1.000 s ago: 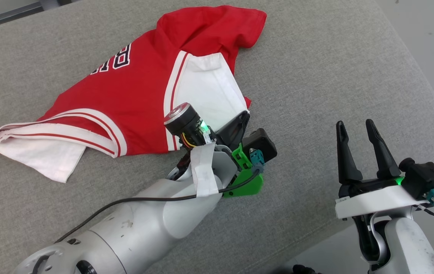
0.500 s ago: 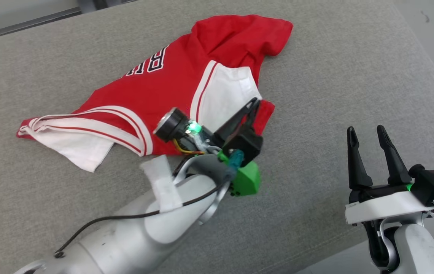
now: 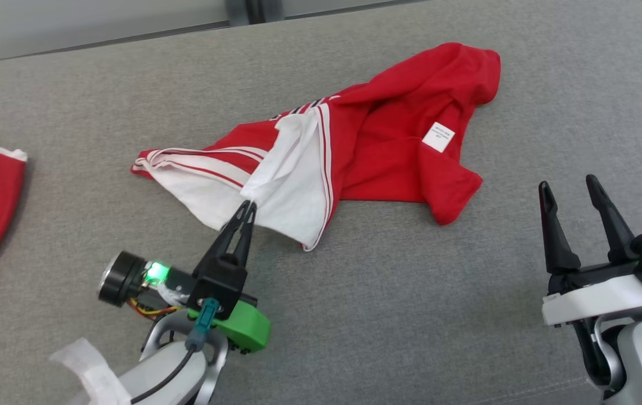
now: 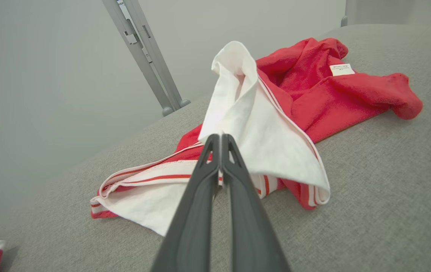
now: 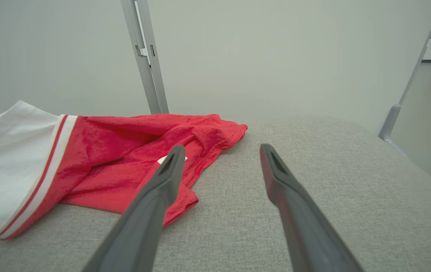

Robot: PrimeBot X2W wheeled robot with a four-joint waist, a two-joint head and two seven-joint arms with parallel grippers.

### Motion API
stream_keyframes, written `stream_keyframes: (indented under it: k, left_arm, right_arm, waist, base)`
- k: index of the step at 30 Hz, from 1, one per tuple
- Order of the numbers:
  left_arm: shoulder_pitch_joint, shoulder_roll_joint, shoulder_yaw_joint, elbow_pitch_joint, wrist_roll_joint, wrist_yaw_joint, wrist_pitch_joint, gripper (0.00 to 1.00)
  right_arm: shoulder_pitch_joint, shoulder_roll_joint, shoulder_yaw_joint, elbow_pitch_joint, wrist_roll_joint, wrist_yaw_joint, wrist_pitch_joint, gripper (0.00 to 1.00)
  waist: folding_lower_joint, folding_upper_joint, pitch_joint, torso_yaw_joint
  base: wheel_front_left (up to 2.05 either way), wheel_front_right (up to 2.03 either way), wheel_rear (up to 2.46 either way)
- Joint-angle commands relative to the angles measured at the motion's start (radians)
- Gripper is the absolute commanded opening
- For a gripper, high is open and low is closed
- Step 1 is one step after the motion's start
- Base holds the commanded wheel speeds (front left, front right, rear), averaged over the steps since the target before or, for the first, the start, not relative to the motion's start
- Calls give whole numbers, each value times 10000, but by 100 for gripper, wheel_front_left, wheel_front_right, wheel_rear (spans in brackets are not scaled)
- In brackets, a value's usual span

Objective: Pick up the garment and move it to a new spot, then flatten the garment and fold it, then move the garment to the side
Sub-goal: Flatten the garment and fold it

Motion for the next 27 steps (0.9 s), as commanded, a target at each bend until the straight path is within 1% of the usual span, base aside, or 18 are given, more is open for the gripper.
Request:
stream_keyframes:
  k: [1, 4, 7, 10, 12, 15, 17, 19, 23, 26, 27]
  left_arm:
    - [294, 274, 76, -209, -55, 167, 14, 0]
    - [726, 766, 190, -547, -249, 336, 13, 0]
    - [1061, 1147, 268, -770, -434, 405, 63, 0]
    - [1271, 1361, 332, -826, -610, 356, 92, 0]
    - [1348, 1407, 411, -894, -808, 296, 108, 0]
    - [1243, 1267, 434, -946, -966, 138, 29, 0]
    - [1080, 1109, 416, -916, -976, 18, 24, 0]
    - [896, 949, 334, -826, -892, -75, 44, 0]
    - [623, 550, 152, -625, -793, -267, 45, 0]
    - [391, 273, 2, -458, -694, -416, 65, 0]
    - [338, 210, -34, -429, -669, -457, 77, 0]
  right_arm:
    - [-191, -217, 7, 56, 38, -14, -5, 100]
    - [-409, -575, 135, 250, 106, -14, -3, 100]
    - [-654, -1026, 498, 675, 290, -14, -3, 100]
    - [-1073, -1489, 1031, 1226, 623, -14, -3, 100]
    - [-1593, -1997, 1650, 1809, 1010, -16, -3, 100]
    - [-2775, -2742, 2545, 2774, 1638, -14, 247, 100]
    - [-3624, -3136, 2995, 3355, 2096, -14, 802, 100]
    - [-4499, -3393, 3429, 3919, 2592, -14, 1447, 100]
    - [-6033, -3592, 4009, 4941, 3611, -14, 2531, 100]
    - [-6872, -3480, 4021, 5902, 4589, -14, 3278, 100]
    - [-7021, -3502, 4050, 6110, 4755, -14, 3474, 100]
  waist:
    - [0, 0, -287, 809]
    - [0, 0, -329, 1100]
    - [0, 0, -365, 1328]
    - [0, 0, -359, 1481]
    - [0, 0, -275, 1611]
    - [0, 0, -124, 1865]
    - [0, 0, 6, 2032]
    - [0, 0, 144, 2199]
    - [0, 0, 382, 2554]
    - [0, 0, 548, 2823]
    - [0, 0, 592, 2893]
  base:
    - [0, 0, 0]
    - [0, 0, 0]
    - [0, 0, 0]
    - [0, 0, 0]
    - [0, 0, 0]
    - [0, 0, 0]
    - [0, 0, 0]
    - [0, 0, 0]
    - [0, 0, 0]
    - [0, 0, 0]
    - [0, 0, 0]
